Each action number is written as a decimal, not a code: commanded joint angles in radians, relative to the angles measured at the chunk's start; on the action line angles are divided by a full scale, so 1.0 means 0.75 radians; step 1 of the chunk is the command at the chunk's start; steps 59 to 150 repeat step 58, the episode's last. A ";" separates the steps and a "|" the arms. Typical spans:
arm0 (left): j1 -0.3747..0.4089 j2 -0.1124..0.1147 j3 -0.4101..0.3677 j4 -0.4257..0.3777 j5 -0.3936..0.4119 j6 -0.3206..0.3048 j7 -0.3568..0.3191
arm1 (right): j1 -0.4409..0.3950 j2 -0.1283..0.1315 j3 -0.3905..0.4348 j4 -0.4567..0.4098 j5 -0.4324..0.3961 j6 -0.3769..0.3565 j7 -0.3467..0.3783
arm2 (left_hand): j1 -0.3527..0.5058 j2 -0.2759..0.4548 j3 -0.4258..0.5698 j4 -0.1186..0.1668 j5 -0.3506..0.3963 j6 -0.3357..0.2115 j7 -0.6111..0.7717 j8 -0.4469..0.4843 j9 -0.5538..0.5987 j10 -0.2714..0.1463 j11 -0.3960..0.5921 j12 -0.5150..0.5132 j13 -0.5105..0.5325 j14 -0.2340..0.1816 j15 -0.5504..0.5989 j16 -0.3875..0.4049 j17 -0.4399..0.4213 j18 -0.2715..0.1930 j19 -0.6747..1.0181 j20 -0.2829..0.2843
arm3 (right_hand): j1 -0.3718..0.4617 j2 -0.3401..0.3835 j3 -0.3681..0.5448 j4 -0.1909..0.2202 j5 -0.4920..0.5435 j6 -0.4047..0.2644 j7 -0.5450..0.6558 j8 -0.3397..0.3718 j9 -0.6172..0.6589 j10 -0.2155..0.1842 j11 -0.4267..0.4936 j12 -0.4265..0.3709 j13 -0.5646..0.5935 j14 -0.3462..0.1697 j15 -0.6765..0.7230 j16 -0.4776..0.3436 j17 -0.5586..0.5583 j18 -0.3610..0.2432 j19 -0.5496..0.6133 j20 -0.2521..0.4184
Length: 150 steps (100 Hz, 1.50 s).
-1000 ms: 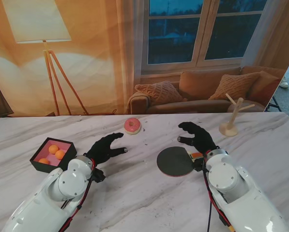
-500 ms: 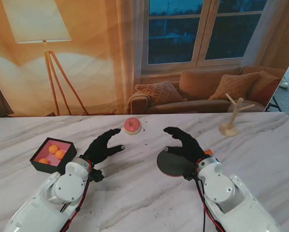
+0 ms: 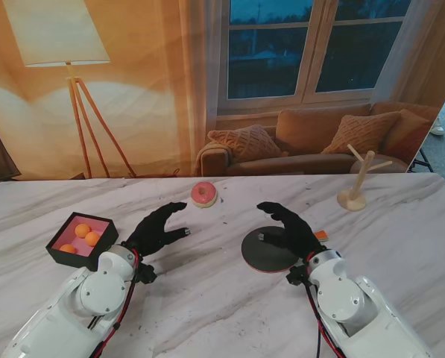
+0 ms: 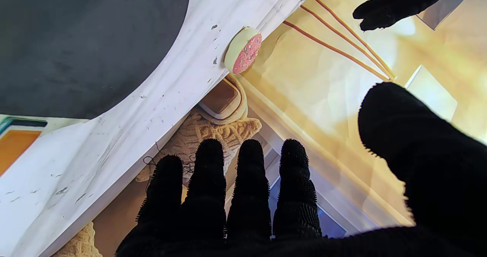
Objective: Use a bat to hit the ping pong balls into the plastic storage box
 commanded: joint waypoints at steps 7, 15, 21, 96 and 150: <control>0.004 0.003 0.002 -0.003 0.014 -0.009 -0.019 | -0.002 0.000 -0.004 0.010 0.005 -0.015 0.013 | -0.039 -0.018 0.023 0.032 -0.058 -0.012 -0.002 0.024 -0.054 -0.027 0.019 0.053 0.006 -0.026 0.018 0.018 0.011 -0.030 -0.018 0.038 | -0.024 0.011 -0.026 0.055 -0.050 -0.037 -0.027 -0.008 -0.033 -0.041 -0.015 -0.019 -0.008 -0.029 -0.026 -0.023 0.002 -0.013 0.010 -0.011; 0.002 0.005 0.005 -0.002 0.020 -0.013 -0.023 | 0.001 -0.001 -0.006 0.014 0.007 -0.022 0.011 | -0.039 -0.015 0.020 0.032 -0.064 -0.013 -0.003 0.028 -0.064 -0.028 0.024 0.067 0.006 -0.025 0.022 0.022 0.014 -0.031 -0.017 0.039 | -0.022 0.010 -0.024 0.055 -0.052 -0.034 -0.028 -0.008 -0.034 -0.044 -0.016 -0.020 -0.007 -0.029 -0.026 -0.023 0.003 -0.014 0.011 -0.011; 0.002 0.004 0.006 0.001 0.015 -0.018 -0.020 | 0.003 -0.002 -0.006 0.017 0.008 -0.028 0.009 | -0.037 -0.018 0.020 0.032 -0.070 -0.017 -0.007 0.029 -0.065 -0.035 0.025 0.075 0.004 -0.027 0.022 0.024 0.014 -0.031 -0.017 0.040 | -0.021 0.008 -0.023 0.054 -0.053 -0.034 -0.028 -0.007 -0.034 -0.046 -0.016 -0.020 -0.005 -0.031 -0.026 -0.023 0.005 -0.014 0.012 -0.011; 0.002 0.002 0.009 0.005 -0.001 -0.043 -0.017 | 0.010 -0.003 -0.001 0.029 0.011 -0.065 -0.001 | -0.030 -0.014 0.016 0.036 -0.059 -0.041 -0.047 0.005 -0.066 -0.070 -0.028 0.033 -0.002 -0.034 0.007 0.015 0.013 -0.027 -0.020 0.041 | -0.019 -0.003 -0.013 0.051 -0.019 -0.050 -0.024 -0.007 0.002 -0.054 0.011 -0.008 0.002 -0.028 -0.031 -0.025 0.009 -0.005 0.012 -0.015; 0.002 0.002 0.009 0.005 -0.001 -0.043 -0.017 | 0.010 -0.003 -0.001 0.029 0.011 -0.065 -0.001 | -0.030 -0.014 0.016 0.036 -0.059 -0.041 -0.047 0.005 -0.066 -0.070 -0.028 0.033 -0.002 -0.034 0.007 0.015 0.013 -0.027 -0.020 0.041 | -0.019 -0.003 -0.013 0.051 -0.019 -0.050 -0.024 -0.007 0.002 -0.054 0.011 -0.008 0.002 -0.028 -0.031 -0.025 0.009 -0.005 0.012 -0.015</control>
